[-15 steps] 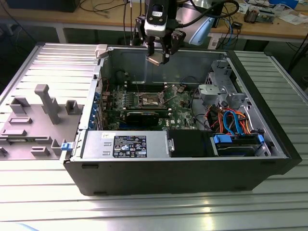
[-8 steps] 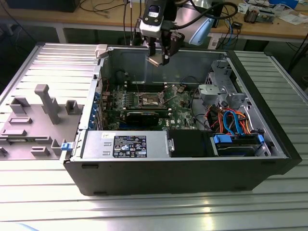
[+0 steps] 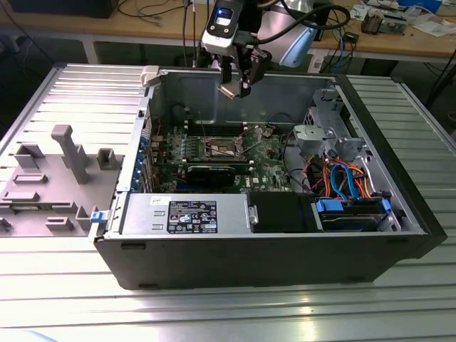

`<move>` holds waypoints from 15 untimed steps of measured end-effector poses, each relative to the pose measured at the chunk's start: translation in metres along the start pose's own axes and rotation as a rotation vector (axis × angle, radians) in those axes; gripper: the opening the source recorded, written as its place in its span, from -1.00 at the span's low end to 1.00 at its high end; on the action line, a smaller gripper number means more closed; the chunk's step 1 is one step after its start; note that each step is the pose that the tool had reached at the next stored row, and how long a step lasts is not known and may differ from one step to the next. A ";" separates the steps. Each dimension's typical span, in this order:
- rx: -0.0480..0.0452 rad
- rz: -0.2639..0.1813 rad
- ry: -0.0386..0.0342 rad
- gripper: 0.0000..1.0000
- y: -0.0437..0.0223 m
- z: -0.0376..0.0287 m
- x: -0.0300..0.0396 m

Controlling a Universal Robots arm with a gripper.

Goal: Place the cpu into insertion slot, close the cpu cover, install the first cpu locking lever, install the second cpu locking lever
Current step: 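Place the cpu into insertion slot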

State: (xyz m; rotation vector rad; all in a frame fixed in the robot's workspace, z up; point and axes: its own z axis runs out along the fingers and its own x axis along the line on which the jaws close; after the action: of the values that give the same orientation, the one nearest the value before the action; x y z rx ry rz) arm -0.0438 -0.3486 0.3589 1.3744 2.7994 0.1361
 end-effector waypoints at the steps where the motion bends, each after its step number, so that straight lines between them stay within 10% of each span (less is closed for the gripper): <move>1: 0.0000 0.000 0.0000 0.08 0.0000 0.0000 0.0000; 15: -0.0003 0.012 -0.0010 0.08 0.0000 0.0001 0.0000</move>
State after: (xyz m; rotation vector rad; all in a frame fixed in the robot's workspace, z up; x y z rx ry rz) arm -0.0438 -0.3486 0.3588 1.3908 2.7907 0.1360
